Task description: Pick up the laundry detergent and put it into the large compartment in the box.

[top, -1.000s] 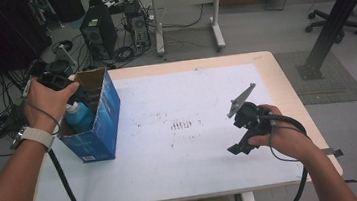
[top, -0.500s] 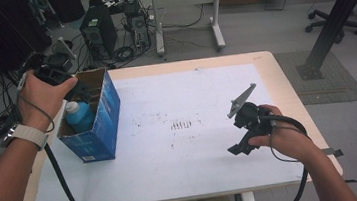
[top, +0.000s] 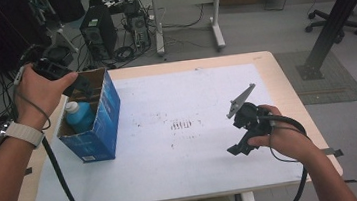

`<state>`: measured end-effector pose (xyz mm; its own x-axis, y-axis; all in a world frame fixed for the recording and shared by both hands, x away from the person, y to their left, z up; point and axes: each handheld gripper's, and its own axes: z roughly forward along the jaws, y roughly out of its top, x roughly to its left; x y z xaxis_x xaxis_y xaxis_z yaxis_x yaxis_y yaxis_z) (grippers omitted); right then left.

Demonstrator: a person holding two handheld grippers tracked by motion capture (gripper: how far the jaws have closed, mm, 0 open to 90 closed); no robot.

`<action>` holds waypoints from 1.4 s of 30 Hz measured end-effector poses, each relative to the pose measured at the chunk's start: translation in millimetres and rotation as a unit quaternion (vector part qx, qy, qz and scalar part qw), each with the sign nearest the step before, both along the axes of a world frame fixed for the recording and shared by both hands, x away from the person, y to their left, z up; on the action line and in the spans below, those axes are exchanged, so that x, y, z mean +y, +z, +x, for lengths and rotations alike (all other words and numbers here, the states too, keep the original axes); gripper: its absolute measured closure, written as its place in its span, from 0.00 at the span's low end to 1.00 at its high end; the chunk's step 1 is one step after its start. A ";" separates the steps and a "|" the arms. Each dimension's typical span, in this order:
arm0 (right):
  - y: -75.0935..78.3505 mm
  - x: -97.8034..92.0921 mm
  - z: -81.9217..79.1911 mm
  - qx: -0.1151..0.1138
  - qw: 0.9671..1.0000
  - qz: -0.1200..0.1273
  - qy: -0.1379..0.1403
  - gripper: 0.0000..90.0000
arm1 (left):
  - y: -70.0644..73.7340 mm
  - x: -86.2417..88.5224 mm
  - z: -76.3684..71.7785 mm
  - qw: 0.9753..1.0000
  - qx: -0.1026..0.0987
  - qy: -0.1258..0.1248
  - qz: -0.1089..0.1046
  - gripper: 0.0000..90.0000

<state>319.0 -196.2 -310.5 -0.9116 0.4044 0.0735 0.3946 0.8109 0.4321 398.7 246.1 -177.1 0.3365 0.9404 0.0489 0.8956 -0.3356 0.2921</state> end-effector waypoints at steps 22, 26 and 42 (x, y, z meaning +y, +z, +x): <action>1.0 2.4 -1.2 0.001 1.000 -0.001 0.001 0.10 | 15.7 -14.5 -12.4 0.998 -0.010 -0.064 -0.008 0.12; 1.9 2.7 -1.5 0.000 1.000 -0.001 0.001 0.10 | 16.5 -16.4 -13.8 0.997 -0.011 -0.070 -0.009 0.11; 3.4 2.7 -1.8 -0.003 1.000 0.000 0.001 0.10 | 21.4 -34.1 -22.6 0.993 -0.009 -0.114 -0.010 0.11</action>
<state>317.3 -193.5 -307.1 -0.9129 0.4022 0.0690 0.3904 0.8114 0.4351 376.1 212.0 -155.7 0.5397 0.8409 0.0397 0.7914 -0.5229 0.3166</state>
